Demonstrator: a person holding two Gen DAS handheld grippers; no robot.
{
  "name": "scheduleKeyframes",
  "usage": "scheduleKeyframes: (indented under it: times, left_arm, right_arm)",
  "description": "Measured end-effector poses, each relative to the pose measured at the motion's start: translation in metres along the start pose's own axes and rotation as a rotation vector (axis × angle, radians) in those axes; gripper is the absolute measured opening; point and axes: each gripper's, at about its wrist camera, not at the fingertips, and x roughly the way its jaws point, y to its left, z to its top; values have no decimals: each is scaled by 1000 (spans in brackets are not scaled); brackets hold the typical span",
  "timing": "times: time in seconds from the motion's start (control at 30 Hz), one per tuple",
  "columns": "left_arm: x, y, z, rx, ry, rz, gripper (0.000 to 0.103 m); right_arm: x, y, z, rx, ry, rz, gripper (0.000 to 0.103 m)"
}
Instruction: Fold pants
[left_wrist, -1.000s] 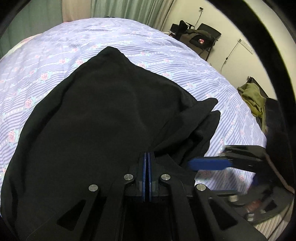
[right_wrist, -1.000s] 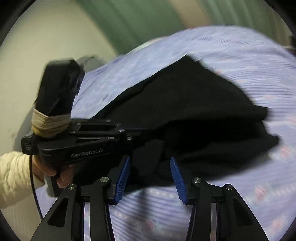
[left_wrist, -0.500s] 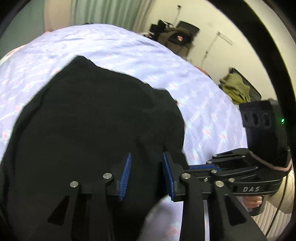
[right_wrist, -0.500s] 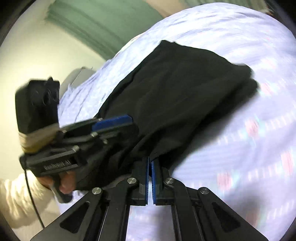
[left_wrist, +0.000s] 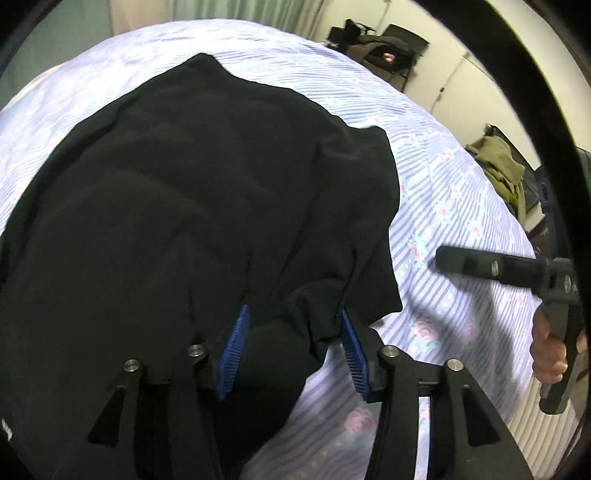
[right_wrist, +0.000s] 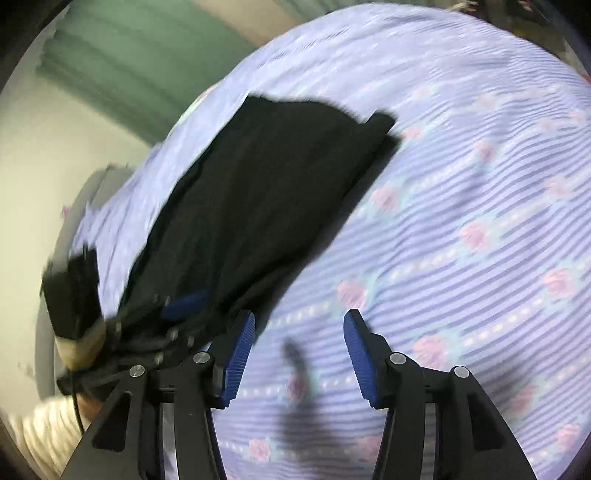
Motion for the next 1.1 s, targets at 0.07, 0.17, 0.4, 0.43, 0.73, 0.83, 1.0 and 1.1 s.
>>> scheduleKeyframes:
  times: [0.07,0.17,0.4,0.43,0.73,0.83,1.0,1.1]
  left_arm:
    - [-16,2,-1,-28,-26,39,65]
    - [-54,12,-12,-101,-95,104,72]
    - [-123,98,-65,-288,-120,384,74]
    - [-128,112,-67,-276,-114,412,74]
    - [-100,182,-5,-136,-97,282,74]
    - [-83,193,6,-134,-65,278,68]
    - [-51,205,19,-163,-47,359,24]
    - [-47,204,27,-153,-81,434,23]
  right_arm:
    - [-9,4,9,11,-50,-41,51]
    - [-19,15,16,-17,-106,-101,51]
    - [-21,83,9,-203,-154,-225,63]
    - [-18,96,2,-241,-143,-222,63]
    - [25,179,-41,-428,-102,-160,63]
    - [33,178,-44,-397,-97,-186,63]
    - [41,163,-45,-334,-112,-260,64]
    - [48,158,-46,-327,-113,-306,64]
